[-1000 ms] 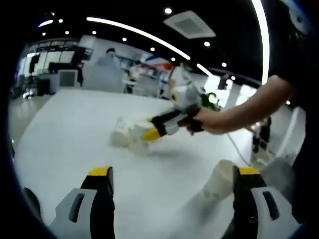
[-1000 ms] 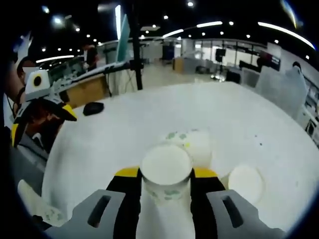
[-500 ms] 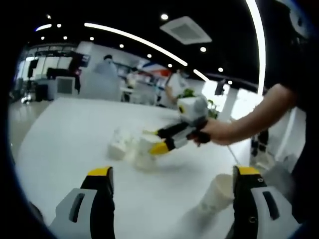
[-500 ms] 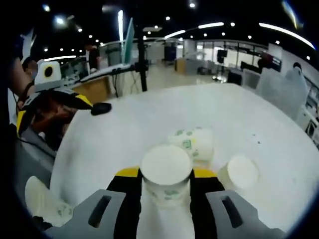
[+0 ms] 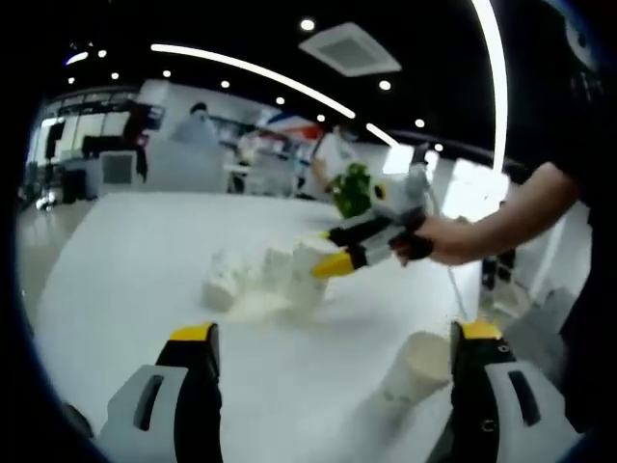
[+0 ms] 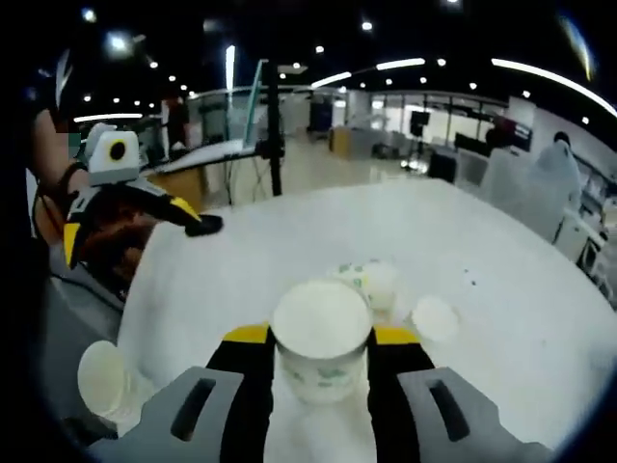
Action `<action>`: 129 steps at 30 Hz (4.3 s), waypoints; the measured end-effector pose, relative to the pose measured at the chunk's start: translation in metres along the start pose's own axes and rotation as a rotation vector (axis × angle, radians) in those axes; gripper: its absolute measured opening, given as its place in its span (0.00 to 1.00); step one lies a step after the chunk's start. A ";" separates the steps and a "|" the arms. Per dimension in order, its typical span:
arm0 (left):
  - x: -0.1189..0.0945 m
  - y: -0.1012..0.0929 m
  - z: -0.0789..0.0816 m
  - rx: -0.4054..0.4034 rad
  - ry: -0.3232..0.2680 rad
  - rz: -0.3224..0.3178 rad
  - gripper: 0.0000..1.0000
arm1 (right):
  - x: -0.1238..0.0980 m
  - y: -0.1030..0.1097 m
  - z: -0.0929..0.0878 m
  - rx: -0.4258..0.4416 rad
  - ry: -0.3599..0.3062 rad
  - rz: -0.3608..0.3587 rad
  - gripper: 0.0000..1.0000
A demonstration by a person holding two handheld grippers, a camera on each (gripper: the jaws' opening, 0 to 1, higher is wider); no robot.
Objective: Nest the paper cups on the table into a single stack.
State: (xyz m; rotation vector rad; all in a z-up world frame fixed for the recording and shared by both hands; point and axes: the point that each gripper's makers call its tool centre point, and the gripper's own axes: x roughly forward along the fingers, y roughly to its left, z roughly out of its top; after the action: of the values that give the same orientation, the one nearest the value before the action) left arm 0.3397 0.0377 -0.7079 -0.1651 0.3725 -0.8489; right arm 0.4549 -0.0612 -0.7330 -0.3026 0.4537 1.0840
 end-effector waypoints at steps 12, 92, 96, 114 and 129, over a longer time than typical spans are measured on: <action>0.000 -0.006 -0.008 -0.017 0.023 -0.014 0.98 | -0.041 0.025 0.022 -0.012 -0.072 -0.026 0.34; -0.028 -0.112 0.022 -0.189 -0.020 -0.399 0.19 | -0.086 0.182 0.014 0.311 -0.387 0.363 0.33; -0.031 -0.116 0.021 -0.171 -0.010 -0.417 0.12 | -0.085 0.185 0.010 0.287 -0.380 0.358 0.31; -0.038 -0.123 0.017 -0.116 0.014 -0.444 0.01 | -0.085 0.187 0.012 0.295 -0.396 0.335 0.36; -0.037 -0.118 0.019 -0.093 0.028 -0.431 0.01 | -0.107 0.146 -0.009 0.357 -0.410 0.163 0.49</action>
State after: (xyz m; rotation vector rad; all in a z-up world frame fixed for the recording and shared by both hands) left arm 0.2423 -0.0116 -0.6471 -0.3273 0.4100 -1.2606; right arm 0.2802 -0.0837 -0.6900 0.2741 0.2977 1.1650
